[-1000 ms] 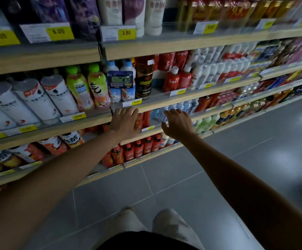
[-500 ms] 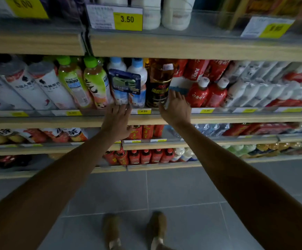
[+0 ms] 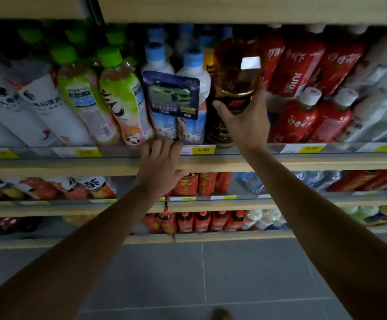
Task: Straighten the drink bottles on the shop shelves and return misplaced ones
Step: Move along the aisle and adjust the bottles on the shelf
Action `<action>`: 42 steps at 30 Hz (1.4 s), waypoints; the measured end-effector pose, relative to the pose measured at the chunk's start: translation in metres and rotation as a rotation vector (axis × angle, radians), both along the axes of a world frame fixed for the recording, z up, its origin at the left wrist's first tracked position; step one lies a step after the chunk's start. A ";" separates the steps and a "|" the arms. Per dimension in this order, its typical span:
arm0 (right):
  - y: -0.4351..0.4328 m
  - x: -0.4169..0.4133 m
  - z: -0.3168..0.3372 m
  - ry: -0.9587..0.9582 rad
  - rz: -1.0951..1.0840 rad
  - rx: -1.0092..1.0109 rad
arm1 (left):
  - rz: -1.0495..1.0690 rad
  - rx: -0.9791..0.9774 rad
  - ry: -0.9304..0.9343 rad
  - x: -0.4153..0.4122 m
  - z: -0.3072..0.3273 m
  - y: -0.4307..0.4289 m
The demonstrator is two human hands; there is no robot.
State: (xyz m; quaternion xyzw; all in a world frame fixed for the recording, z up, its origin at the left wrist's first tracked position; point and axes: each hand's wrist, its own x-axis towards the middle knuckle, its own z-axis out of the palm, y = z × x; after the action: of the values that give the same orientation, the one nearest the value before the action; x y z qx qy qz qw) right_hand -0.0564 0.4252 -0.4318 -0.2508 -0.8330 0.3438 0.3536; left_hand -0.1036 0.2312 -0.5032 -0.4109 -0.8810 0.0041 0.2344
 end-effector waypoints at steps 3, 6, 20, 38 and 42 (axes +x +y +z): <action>-0.001 -0.004 0.008 0.019 -0.036 -0.006 | -0.004 0.012 0.049 -0.003 -0.002 -0.002; -0.006 -0.005 0.008 -0.003 -0.071 -0.020 | -0.028 0.020 0.063 -0.005 -0.004 -0.005; -0.028 0.030 0.006 0.256 -0.043 -0.167 | 0.052 -0.091 -0.053 0.000 0.001 -0.001; -0.091 0.094 0.012 0.244 0.096 -0.135 | 0.141 -0.211 -0.097 0.008 0.028 -0.084; -0.130 0.095 -0.010 0.131 0.157 -0.121 | 0.253 -0.188 -0.197 0.002 0.016 -0.144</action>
State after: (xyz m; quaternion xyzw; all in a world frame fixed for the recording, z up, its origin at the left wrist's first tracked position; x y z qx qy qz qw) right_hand 0.0382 0.2948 -0.4419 -0.1825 -0.8029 0.4358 0.3634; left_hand -0.1020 0.0868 -0.4871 -0.3155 -0.9401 0.0757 0.1049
